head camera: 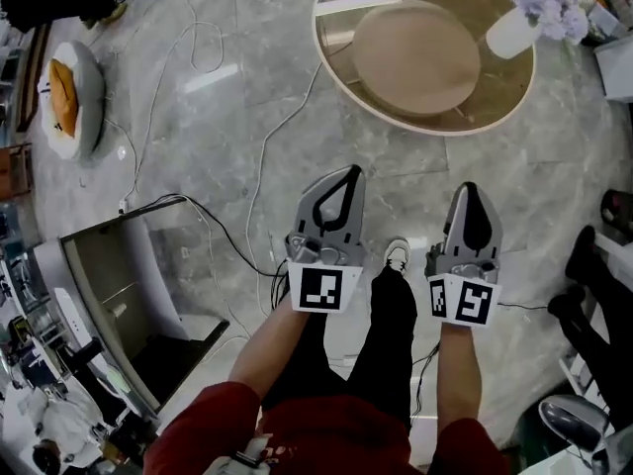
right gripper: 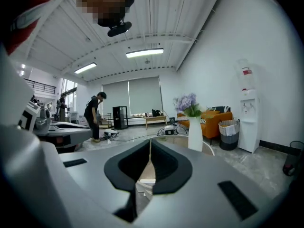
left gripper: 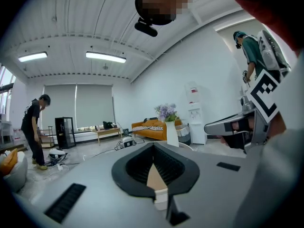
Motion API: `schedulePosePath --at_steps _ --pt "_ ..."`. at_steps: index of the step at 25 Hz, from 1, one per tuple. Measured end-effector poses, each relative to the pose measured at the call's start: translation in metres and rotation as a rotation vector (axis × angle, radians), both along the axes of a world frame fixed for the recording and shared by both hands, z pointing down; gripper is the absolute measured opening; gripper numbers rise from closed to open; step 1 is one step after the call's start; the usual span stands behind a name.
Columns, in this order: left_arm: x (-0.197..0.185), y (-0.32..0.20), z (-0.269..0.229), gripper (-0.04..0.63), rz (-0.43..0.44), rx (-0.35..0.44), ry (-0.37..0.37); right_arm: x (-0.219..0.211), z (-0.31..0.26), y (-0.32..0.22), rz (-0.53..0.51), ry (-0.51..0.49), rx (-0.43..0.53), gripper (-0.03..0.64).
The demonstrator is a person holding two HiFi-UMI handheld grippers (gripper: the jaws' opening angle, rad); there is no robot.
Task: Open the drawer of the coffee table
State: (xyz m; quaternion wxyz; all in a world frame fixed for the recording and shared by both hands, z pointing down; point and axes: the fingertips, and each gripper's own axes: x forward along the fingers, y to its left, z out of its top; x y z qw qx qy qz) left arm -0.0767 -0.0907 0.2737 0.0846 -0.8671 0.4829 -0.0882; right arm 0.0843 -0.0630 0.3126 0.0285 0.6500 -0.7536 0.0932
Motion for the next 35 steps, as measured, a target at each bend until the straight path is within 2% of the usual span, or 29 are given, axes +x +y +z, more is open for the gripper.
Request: schedulePosePath --at_steps 3,7,17,26,31,35 --pt "0.000 -0.009 0.089 0.014 0.013 -0.018 -0.007 -0.004 0.085 -0.007 0.008 0.046 -0.012 0.023" --pt "-0.005 -0.021 0.183 0.014 -0.017 0.007 0.020 -0.002 0.183 -0.018 0.012 0.096 0.016 0.023" --pt "-0.012 -0.040 0.389 0.014 -0.128 0.078 0.070 0.001 0.390 -0.055 -0.051 0.092 0.106 0.023" --pt "-0.003 -0.055 0.486 0.014 -0.173 0.131 0.105 -0.003 0.493 -0.079 -0.108 0.033 0.128 0.025" --pt "0.006 -0.050 0.518 0.014 -0.165 0.103 0.105 -0.005 0.522 -0.074 -0.110 -0.001 0.113 0.025" --pt "0.010 -0.048 0.529 0.014 -0.147 0.097 0.072 -0.007 0.534 -0.074 -0.108 -0.028 0.101 0.025"
